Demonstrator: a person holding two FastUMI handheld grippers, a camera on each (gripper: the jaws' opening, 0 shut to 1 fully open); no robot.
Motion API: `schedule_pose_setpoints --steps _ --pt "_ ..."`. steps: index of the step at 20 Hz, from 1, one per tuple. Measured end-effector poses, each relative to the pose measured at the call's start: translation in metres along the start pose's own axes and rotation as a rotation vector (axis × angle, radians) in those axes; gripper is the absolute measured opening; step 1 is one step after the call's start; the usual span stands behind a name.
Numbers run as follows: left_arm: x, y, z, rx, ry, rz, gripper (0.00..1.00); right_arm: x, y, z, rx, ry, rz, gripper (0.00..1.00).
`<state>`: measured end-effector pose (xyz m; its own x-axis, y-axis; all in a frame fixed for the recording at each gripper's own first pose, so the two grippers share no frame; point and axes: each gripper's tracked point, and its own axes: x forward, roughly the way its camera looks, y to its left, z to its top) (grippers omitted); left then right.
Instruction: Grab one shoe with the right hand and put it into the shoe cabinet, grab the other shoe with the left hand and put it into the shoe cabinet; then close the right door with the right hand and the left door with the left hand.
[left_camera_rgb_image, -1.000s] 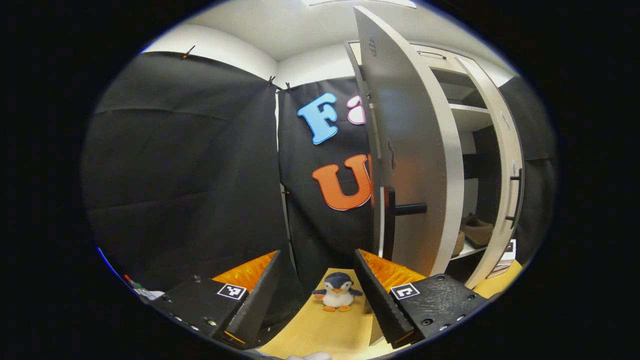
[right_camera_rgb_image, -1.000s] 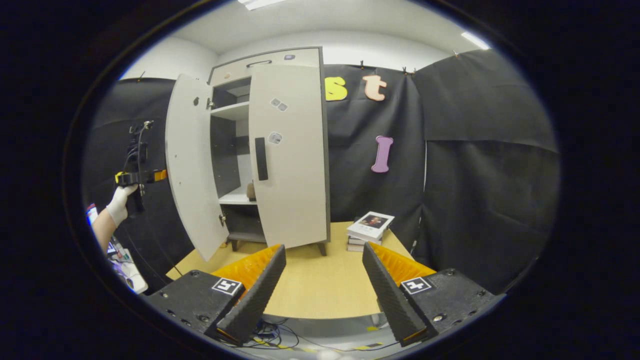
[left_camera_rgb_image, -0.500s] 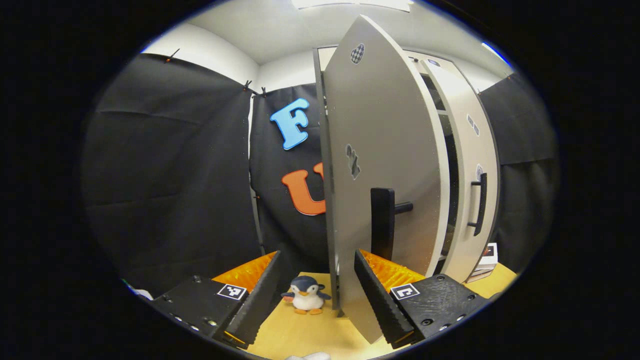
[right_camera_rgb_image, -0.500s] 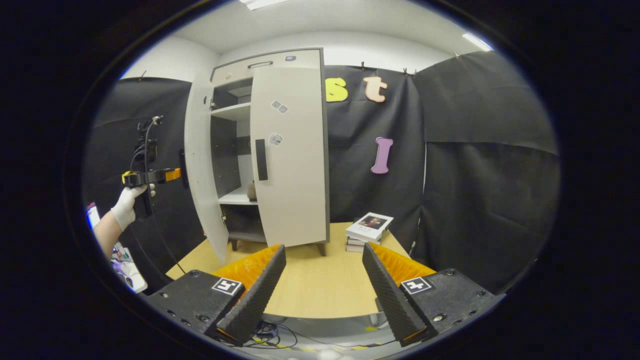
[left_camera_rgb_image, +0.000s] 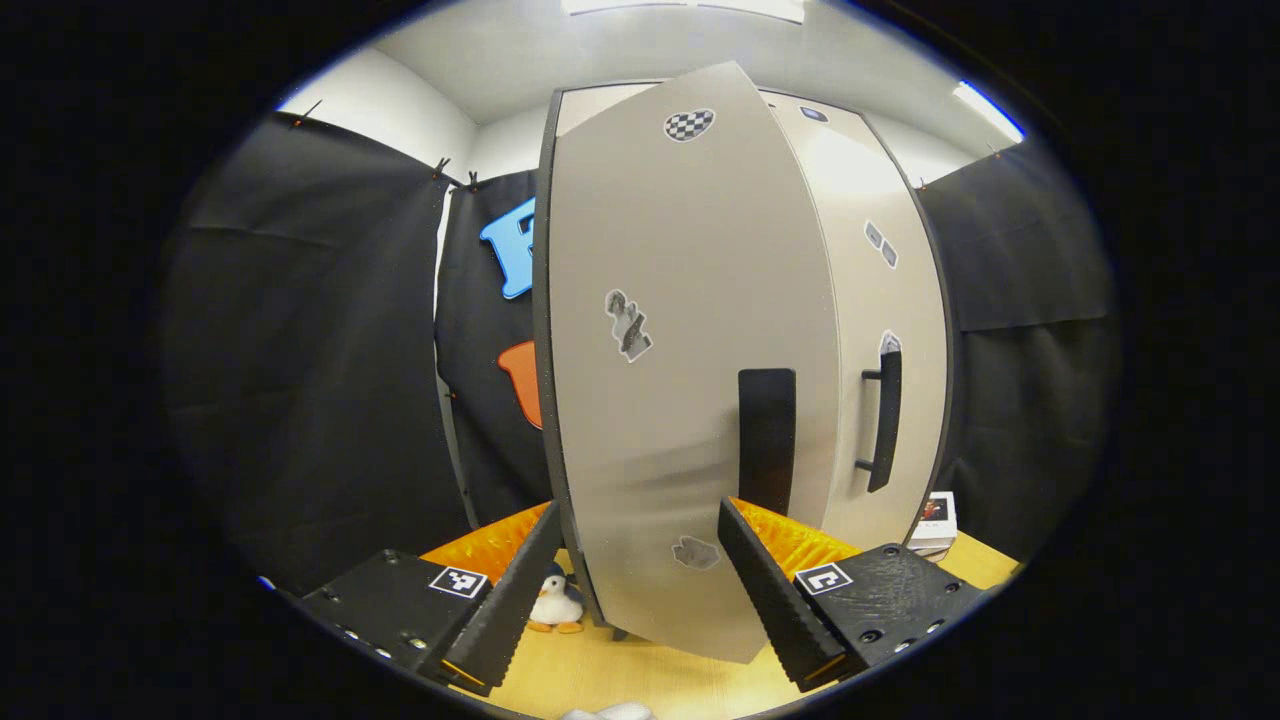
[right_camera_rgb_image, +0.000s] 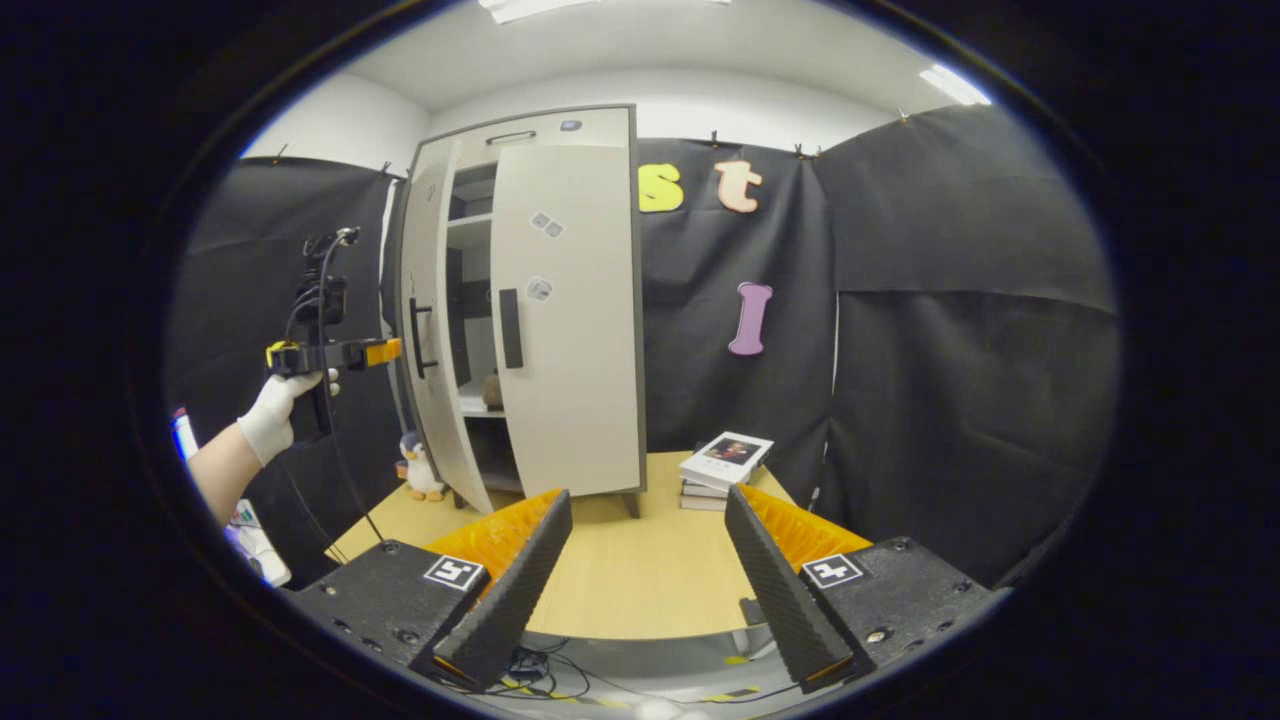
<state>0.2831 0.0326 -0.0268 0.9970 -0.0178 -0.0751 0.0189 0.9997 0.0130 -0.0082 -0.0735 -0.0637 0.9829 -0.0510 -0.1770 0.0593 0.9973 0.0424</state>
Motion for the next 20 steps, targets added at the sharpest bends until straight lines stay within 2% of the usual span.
schedule_pose_setpoints --steps 7,15,20 --pt "-0.036 -0.007 -0.005 0.002 0.006 0.004 0.96 0.007 0.001 0.015 0.002 -0.041 -0.026 0.99" --pt "-0.128 -0.032 -0.011 -0.045 0.020 -0.048 0.96 0.019 0.030 0.035 0.022 -0.092 0.024 1.00" --pt "-0.185 -0.031 -0.014 -0.054 0.030 -0.045 0.96 0.021 0.040 0.043 0.027 -0.119 0.045 1.00"
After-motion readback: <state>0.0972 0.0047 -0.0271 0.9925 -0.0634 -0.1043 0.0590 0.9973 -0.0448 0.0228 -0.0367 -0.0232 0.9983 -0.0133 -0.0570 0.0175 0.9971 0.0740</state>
